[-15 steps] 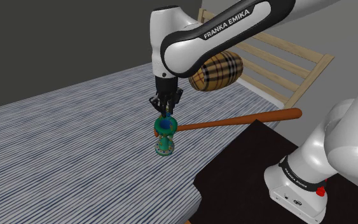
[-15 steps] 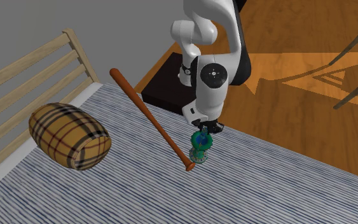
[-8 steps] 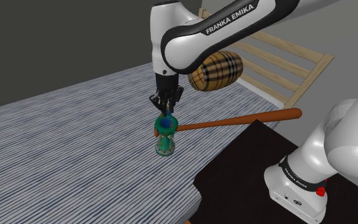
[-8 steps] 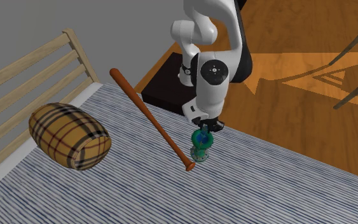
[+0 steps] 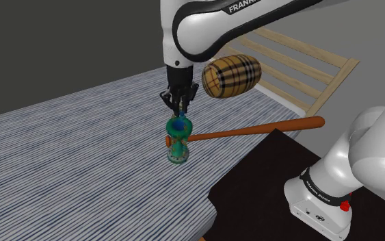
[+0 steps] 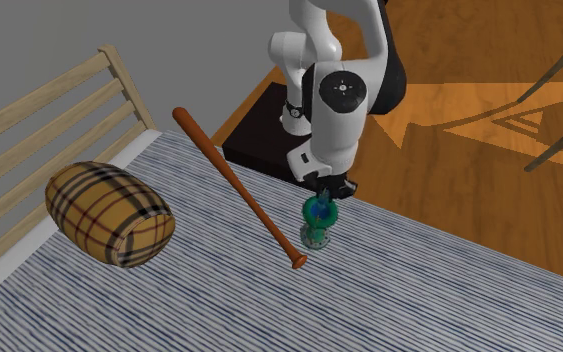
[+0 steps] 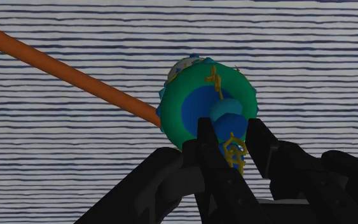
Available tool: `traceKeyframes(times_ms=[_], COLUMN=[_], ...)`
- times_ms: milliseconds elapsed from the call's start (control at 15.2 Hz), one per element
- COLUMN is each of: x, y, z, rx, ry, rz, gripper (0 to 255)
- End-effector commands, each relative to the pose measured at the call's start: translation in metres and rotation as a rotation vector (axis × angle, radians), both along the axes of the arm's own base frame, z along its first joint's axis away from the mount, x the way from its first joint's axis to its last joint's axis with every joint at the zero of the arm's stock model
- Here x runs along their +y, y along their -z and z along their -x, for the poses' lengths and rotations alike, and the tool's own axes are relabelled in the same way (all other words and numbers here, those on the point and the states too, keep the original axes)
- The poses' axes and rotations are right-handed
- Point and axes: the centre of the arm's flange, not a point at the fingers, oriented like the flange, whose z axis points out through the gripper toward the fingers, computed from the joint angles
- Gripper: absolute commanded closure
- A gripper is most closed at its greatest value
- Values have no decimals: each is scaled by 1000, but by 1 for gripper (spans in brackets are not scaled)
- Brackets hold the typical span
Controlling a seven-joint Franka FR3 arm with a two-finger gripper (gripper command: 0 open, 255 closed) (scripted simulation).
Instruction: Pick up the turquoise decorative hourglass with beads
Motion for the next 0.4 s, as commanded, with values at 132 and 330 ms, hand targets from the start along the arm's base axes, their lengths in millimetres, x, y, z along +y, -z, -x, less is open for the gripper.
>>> traceKeyframes(times_ms=[132, 330], x=[-1, -1], y=[-22, -28], z=[0, 0], rx=[0, 0], ry=[0, 0], rz=[0, 0], gripper=[255, 255])
